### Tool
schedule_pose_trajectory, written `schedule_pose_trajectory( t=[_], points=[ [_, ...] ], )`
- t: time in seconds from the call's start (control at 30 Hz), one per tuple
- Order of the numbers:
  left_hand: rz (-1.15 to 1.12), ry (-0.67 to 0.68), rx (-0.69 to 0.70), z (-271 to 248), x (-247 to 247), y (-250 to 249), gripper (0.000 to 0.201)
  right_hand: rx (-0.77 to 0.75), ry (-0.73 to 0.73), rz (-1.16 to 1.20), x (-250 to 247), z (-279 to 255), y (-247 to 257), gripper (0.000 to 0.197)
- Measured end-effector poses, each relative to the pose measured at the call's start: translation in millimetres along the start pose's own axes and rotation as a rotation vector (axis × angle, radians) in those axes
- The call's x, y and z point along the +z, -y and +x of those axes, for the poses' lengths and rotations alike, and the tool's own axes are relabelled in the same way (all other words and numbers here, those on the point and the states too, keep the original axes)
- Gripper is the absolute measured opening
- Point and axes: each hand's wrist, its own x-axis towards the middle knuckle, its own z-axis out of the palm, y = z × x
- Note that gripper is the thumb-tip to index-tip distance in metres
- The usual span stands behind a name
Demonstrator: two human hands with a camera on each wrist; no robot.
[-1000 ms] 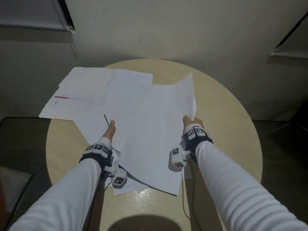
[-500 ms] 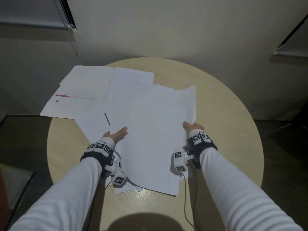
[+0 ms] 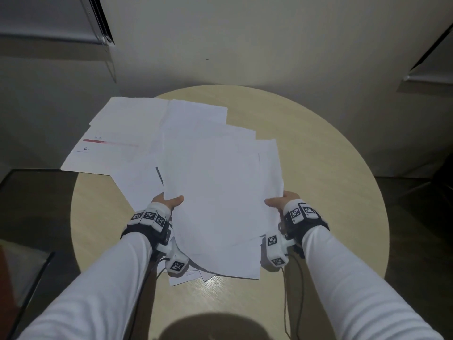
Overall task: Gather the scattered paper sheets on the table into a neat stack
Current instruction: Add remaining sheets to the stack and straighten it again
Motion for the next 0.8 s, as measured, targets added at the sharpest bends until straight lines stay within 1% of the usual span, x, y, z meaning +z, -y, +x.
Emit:
schedule_pose_trajectory(
  t=[0.07,0.13,0.17,0.23,0.27,0.3,0.33,0.37,0.4,0.43,0.47,0.5,0.57,0.6,0.67,0.73,0.8],
  points=[
    [-0.029,-0.006,-0.017,0,0,-1,0.043,-0.007,0.133,-0.015,6,-6,-3,0.037],
    [-0.007,-0.016,-0.044,-2,1,-4,0.047,-0.025,0.217,-0.039,15,-9,-7,0.041],
    [0.015,-0.015,-0.050,-2,0,-6,0.050,-0.017,0.246,-0.032,21,-10,-10,0.050],
    [0.031,0.001,-0.063,-4,-1,-9,0.052,0.028,0.297,0.017,31,-3,-16,0.085],
    [0.027,0.008,-0.070,-4,-2,-9,0.051,0.033,0.331,0.045,32,-6,-15,0.096],
    [0.031,0.017,-0.069,-3,-3,-8,0.050,0.037,0.319,0.030,32,-15,-9,0.097],
    [0.030,0.023,-0.064,-3,-5,-7,0.050,0.005,0.270,0.000,29,-22,-3,0.090],
    [0.031,0.032,-0.057,0,-6,-5,0.052,-0.018,0.169,0.022,26,-21,0,0.081],
    [0.036,0.035,-0.043,6,-8,0,0.058,-0.049,0.086,0.093,23,-19,2,0.070],
    [0.035,0.046,-0.029,6,-9,-1,0.066,-0.089,0.051,0.122,21,-19,4,0.057],
    [0.026,0.055,-0.016,8,-9,-1,0.071,-0.143,0.063,0.106,21,-17,5,0.045],
    [0.022,0.052,0.007,6,-10,-3,0.071,-0.180,0.100,0.024,22,-14,5,0.038],
    [0.032,0.039,0.050,-5,-10,-15,0.073,-0.204,0.222,-0.107,23,-14,3,0.025],
    [0.021,0.062,0.087,-10,-11,-20,0.078,-0.198,0.258,-0.108,21,-17,4,0.021],
    [-0.046,0.085,0.177,-13,-17,-27,0.088,-0.194,0.282,-0.049,15,-21,8,0.026],
    [-0.120,0.098,0.252,-8,-26,-34,0.097,-0.233,0.178,0.035,6,-21,17,0.031],
    [-0.157,0.135,0.323,-22,-34,-53,0.096,-0.286,0.132,0.327,-5,-20,28,0.040]
  ],
)
